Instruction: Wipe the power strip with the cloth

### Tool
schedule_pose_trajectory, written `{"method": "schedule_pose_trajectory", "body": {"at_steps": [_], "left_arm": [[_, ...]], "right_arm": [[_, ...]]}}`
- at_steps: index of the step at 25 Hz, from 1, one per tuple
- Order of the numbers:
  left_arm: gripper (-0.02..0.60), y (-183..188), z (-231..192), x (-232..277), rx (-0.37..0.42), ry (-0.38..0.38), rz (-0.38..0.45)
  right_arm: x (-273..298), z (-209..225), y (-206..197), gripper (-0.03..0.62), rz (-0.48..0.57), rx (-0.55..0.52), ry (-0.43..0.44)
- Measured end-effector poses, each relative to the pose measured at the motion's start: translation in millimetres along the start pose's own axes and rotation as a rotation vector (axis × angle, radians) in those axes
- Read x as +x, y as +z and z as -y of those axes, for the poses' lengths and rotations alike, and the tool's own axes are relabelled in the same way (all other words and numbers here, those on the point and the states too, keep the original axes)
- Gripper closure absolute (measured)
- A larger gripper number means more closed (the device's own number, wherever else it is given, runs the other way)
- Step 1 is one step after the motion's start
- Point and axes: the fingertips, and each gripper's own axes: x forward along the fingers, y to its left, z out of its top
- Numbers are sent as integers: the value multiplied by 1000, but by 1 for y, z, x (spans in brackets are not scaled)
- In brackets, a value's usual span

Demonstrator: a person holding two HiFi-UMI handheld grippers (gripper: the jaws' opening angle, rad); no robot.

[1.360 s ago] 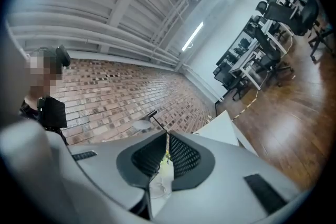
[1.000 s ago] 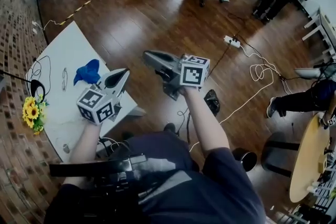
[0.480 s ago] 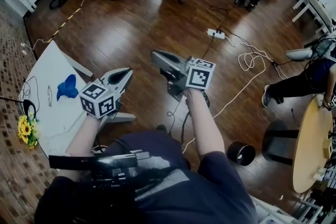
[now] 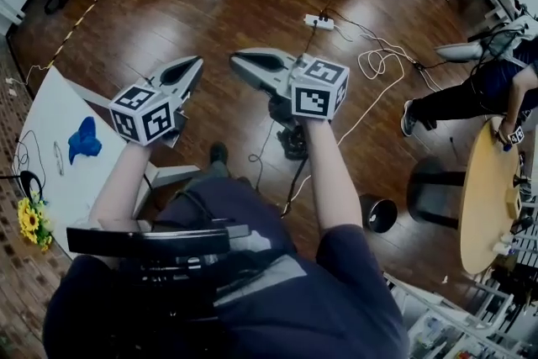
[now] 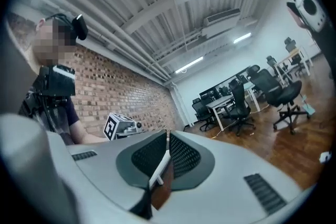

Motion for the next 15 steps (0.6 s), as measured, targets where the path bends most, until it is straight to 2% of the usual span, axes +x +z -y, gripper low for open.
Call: {"method": "schedule_pose_trajectory", "body": {"at_steps": [3, 5, 10, 15], "left_arm": [[591, -3, -20, 10, 22, 31, -31], [591, 2, -38, 13, 39, 52, -20], [591, 28, -96, 7, -5, 87, 62], [591, 26, -160, 1, -69, 66, 17]], "right_arm": [[11, 2, 18, 597, 26, -109, -34], [24, 10, 30, 599, 28, -148, -49], [78, 30, 52, 600, 3, -165, -31], [145, 45, 53, 600, -43, -176, -32]]}}
